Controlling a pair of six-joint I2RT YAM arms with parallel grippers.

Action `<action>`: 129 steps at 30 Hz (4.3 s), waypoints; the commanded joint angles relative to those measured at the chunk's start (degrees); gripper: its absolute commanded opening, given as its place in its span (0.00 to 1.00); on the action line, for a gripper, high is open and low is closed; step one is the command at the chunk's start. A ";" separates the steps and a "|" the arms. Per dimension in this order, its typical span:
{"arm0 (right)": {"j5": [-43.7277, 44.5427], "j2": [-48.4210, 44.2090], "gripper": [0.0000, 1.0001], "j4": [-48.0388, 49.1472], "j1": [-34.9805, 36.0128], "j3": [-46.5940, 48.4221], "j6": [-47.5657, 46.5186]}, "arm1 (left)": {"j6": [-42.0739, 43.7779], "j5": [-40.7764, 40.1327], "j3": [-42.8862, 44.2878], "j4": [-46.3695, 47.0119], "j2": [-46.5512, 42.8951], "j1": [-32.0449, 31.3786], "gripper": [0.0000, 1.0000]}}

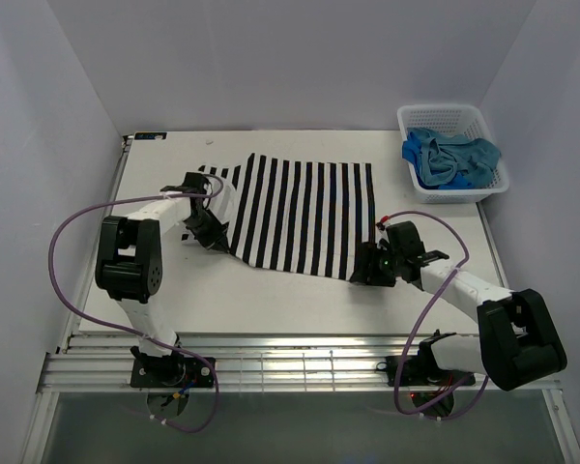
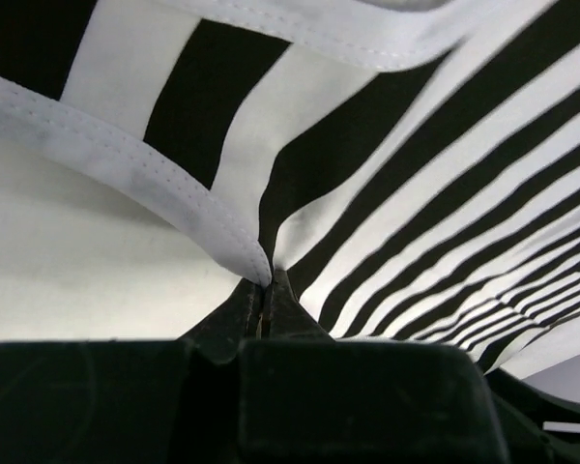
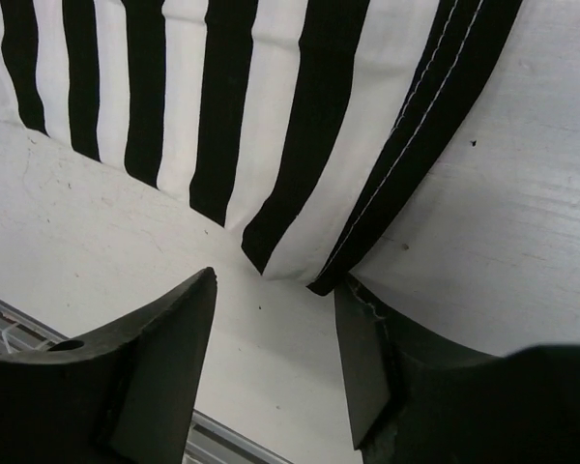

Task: Fold and stack the tank tops

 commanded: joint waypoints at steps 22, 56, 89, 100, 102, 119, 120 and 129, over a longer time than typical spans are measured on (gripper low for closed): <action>1.50 -3.07 0.58 -6.42 0.34 4.77 -3.02 | 4.85 -9.93 12.54 -29.99 -0.89 -1.57 0.98; 5.19 -3.43 0.57 -2.90 5.79 -0.51 4.01 | -2.62 -5.27 -12.97 -5.90 -5.65 -1.57 0.00; 11.99 -13.61 0.08 -7.19 9.30 -4.64 9.11 | -2.28 -2.19 -19.90 -7.39 -16.18 -1.66 0.00; 8.89 -25.58 0.08 -15.82 9.74 -5.87 9.90 | -1.22 1.06 -19.66 -13.98 -24.90 -1.66 0.00; 9.49 -24.36 0.08 -15.73 9.74 -4.65 9.73 | -0.34 1.68 -16.77 -15.30 -23.76 -1.66 0.00; 10.73 -10.99 0.08 -17.40 2.28 9.94 3.58 | 2.47 1.33 -0.15 -19.87 -9.79 -1.66 0.00; 10.73 -9.68 0.08 -17.23 1.40 10.65 2.70 | 2.47 1.33 0.56 -19.96 -8.65 -1.57 0.00; 8.53 -2.20 0.08 -16.88 -1.94 16.89 -1.43 | 3.44 0.01 7.85 -21.45 -2.58 -1.57 0.00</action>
